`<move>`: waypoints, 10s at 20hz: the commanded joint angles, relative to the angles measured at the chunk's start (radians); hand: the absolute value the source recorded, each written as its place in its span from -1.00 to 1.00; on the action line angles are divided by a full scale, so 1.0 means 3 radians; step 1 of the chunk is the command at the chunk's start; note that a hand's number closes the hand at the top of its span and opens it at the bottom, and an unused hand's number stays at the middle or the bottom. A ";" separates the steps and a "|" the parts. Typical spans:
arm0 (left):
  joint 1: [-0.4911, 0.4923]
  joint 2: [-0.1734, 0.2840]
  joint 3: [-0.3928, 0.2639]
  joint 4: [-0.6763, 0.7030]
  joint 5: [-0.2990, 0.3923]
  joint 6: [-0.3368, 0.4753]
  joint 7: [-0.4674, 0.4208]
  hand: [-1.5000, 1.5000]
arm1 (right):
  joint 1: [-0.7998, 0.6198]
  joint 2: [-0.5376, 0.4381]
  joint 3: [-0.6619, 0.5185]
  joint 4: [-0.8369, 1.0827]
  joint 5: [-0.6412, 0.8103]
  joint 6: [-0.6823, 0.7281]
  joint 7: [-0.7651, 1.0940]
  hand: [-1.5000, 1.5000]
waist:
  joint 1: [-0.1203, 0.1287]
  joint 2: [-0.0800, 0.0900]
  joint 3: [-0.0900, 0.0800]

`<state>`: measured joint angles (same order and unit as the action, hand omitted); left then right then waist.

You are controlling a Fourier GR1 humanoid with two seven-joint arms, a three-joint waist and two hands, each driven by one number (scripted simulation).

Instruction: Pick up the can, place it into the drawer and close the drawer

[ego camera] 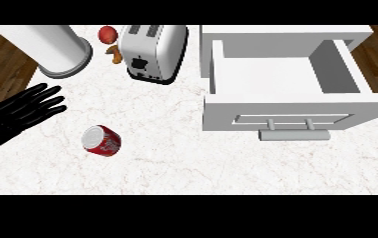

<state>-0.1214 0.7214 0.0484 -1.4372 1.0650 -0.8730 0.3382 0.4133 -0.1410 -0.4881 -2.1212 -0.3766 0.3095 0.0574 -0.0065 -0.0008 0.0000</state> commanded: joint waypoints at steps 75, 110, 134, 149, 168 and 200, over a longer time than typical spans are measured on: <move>-0.1206 -0.1877 0.0939 0.3317 -0.2743 0.1516 -0.2798 1.00 | 0.0216 0.0436 -0.0761 -0.0401 -0.0484 0.0638 0.0452 -1.00 | 0.0088 -0.0011 0.0002; -0.2297 -0.2404 -0.0432 0.0505 -0.2758 0.4313 -0.0460 1.00 | -0.0118 0.0162 -0.0872 -0.0342 -0.0725 0.0422 0.0804 -1.00 | -0.0013 0.0004 0.0001; -0.3909 -0.2405 -0.0899 0.2291 -0.1883 0.4938 -0.0955 1.00 | 0.0190 0.0467 -0.0603 -0.0588 -0.0586 0.0604 0.0572 -1.00 | -0.0137 0.0021 0.0003; -0.4107 -0.2405 -0.1758 0.2787 -0.0908 0.5291 -0.1369 1.00 | -0.0258 0.0320 -0.0555 -0.0512 -0.0559 0.0412 0.0829 -1.00 | -0.0266 0.0056 0.0007; -0.4219 -0.2405 -0.2235 0.3217 -0.0444 0.5625 -0.1582 -1.00 | -0.0264 0.0325 -0.0553 -0.0591 -0.0524 0.0463 0.0880 -1.00 | -0.0314 0.0068 0.0008; -0.4298 -0.2405 -0.2213 0.3018 0.0034 0.5627 -0.2069 -1.00 | -0.1705 0.0022 0.0815 -0.0293 0.2879 0.0299 -0.0082 -1.00 | 0.0016 0.0047 0.0002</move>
<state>-1.4121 0.0000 -0.6069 -0.4999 1.0644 0.7863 -0.2895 0.0125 -0.1091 -0.3195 -2.3292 0.3260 0.4470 0.0714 -0.0141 0.0151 0.0003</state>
